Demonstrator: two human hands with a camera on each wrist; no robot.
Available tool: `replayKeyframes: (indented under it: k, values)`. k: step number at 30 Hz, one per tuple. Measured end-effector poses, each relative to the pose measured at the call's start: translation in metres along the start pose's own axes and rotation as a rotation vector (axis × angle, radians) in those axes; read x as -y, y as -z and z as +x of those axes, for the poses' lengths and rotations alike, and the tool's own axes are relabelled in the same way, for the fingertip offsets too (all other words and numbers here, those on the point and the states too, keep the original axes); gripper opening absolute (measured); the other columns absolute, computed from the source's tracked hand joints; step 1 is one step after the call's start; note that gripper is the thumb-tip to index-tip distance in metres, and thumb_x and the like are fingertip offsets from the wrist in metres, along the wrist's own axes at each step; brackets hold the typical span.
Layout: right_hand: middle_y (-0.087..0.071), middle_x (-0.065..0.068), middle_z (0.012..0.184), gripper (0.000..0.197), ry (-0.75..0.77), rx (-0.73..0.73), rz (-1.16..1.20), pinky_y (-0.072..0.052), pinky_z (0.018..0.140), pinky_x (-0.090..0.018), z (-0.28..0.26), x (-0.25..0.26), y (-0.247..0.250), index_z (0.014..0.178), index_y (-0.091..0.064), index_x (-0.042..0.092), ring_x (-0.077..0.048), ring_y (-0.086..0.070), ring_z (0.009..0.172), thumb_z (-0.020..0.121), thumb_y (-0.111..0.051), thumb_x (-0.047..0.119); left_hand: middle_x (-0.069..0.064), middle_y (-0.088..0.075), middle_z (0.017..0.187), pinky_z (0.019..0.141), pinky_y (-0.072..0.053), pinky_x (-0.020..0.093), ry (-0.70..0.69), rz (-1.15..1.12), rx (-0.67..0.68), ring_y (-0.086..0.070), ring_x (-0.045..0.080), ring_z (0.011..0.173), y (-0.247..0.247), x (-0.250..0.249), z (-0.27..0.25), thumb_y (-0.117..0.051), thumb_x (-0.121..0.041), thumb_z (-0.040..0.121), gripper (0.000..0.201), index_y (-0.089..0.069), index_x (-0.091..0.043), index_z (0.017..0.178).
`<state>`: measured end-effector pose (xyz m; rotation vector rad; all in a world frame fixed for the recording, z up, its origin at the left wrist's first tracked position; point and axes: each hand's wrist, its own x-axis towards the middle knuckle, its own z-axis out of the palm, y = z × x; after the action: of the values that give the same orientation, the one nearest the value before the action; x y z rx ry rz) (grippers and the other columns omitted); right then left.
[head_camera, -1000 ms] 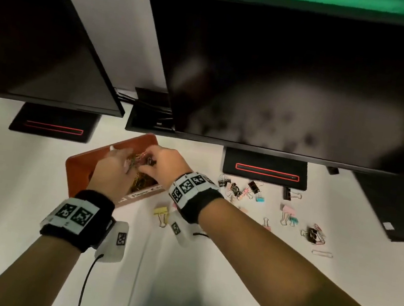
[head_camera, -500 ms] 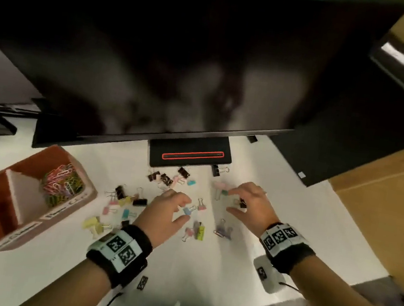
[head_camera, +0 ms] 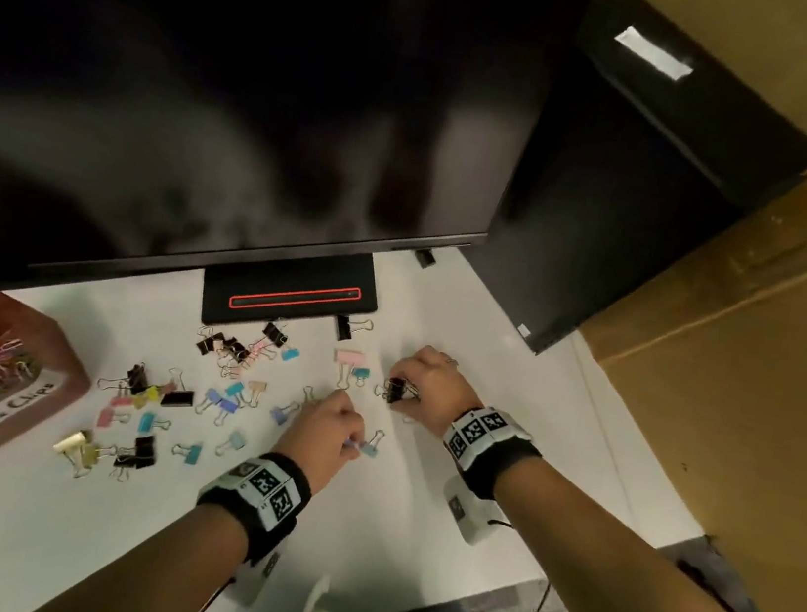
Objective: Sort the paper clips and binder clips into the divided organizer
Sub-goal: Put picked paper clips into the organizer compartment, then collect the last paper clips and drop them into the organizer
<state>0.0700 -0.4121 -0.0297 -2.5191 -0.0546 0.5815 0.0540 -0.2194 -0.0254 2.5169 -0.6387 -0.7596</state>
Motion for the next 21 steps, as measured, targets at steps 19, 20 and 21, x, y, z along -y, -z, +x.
replayKeyframes:
  k: [19, 20, 21]
  values:
    - [-0.031, -0.003, 0.149, 0.058, -0.009, -0.194, 0.026, -0.032, 0.113, -0.038, 0.02, -0.016, 0.043, 0.141, -0.032, 0.019, -0.024, -0.032, 0.135, 0.089, -0.056, 0.023, -0.001, -0.052, 0.095, 0.068, -0.047, 0.02, 0.232, -0.258, -0.256, -0.058, 0.012, 0.079, 0.029, 0.005, -0.003, -0.064, -0.015, 0.083, 0.005, -0.06, -0.013, 0.086]
    - [-0.025, -0.002, 0.153, 0.058, 0.005, -0.164, 0.025, -0.031, 0.114, -0.039, 0.031, -0.007, 0.045, 0.143, -0.028, 0.019, -0.024, -0.029, 0.138, 0.09, -0.053, 0.022, -0.001, -0.052, 0.096, 0.07, -0.049, 0.023, 0.234, -0.259, -0.259, -0.059, 0.014, 0.079, 0.03, 0.006, -0.002, -0.064, -0.015, 0.084, 0.005, -0.059, -0.014, 0.086]
    - [-0.019, 0.0, 0.156, 0.059, 0.006, -0.134, 0.018, -0.031, 0.114, -0.04, 0.044, 0.003, 0.047, 0.145, -0.024, 0.02, -0.023, -0.026, 0.141, 0.092, -0.051, 0.021, 0.0, -0.053, 0.097, 0.07, -0.051, 0.026, 0.237, -0.266, -0.261, -0.061, 0.016, 0.079, 0.03, 0.008, -0.002, -0.064, -0.015, 0.084, 0.005, -0.059, -0.014, 0.086]
